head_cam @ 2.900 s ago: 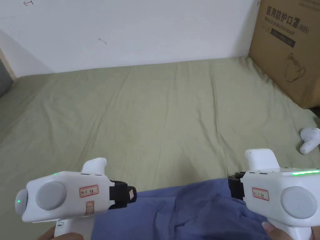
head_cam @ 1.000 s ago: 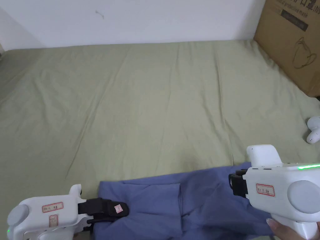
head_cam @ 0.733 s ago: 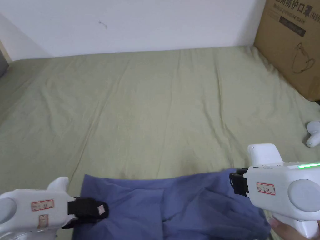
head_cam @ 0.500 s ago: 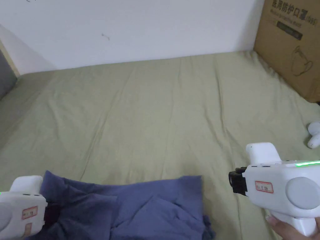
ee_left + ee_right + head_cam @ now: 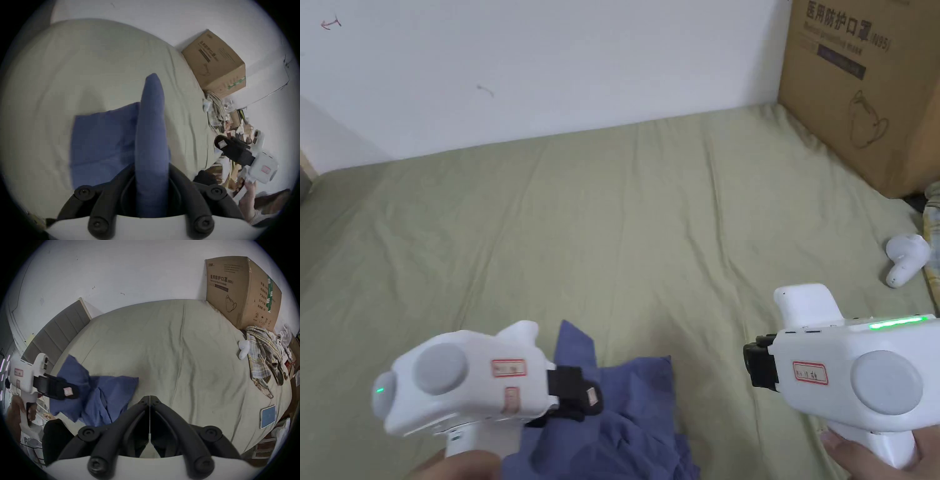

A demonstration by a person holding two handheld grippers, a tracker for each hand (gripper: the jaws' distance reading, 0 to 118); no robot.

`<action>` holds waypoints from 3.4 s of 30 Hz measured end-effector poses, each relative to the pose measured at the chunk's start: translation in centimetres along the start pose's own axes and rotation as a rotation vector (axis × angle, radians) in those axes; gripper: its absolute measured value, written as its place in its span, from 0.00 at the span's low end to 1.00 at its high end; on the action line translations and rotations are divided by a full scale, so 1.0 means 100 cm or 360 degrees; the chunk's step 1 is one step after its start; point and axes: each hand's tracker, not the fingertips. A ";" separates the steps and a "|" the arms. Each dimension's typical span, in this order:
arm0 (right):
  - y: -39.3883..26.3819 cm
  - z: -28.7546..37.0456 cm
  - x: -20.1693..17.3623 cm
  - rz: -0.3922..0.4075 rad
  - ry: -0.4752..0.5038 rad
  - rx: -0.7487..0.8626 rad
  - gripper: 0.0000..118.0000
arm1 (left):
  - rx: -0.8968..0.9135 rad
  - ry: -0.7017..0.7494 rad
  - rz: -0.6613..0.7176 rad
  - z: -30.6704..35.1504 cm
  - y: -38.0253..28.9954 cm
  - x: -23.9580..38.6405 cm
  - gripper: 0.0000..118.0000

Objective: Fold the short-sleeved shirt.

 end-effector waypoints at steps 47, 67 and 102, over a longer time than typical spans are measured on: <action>0.007 0.000 0.040 -0.0348 0.0280 0.0146 0.01 | 0.0258 -0.0211 -0.0209 0.028 -0.008 -0.001 0.02; -0.029 -0.142 0.013 -0.0631 0.0816 -0.0612 0.01 | 0.0270 -0.0400 0.0431 0.047 -0.050 -0.161 0.02; -0.044 -0.142 0.030 -0.0709 0.0845 -0.0609 0.01 | -0.0109 -0.0750 0.0422 -0.066 -0.032 -0.167 0.22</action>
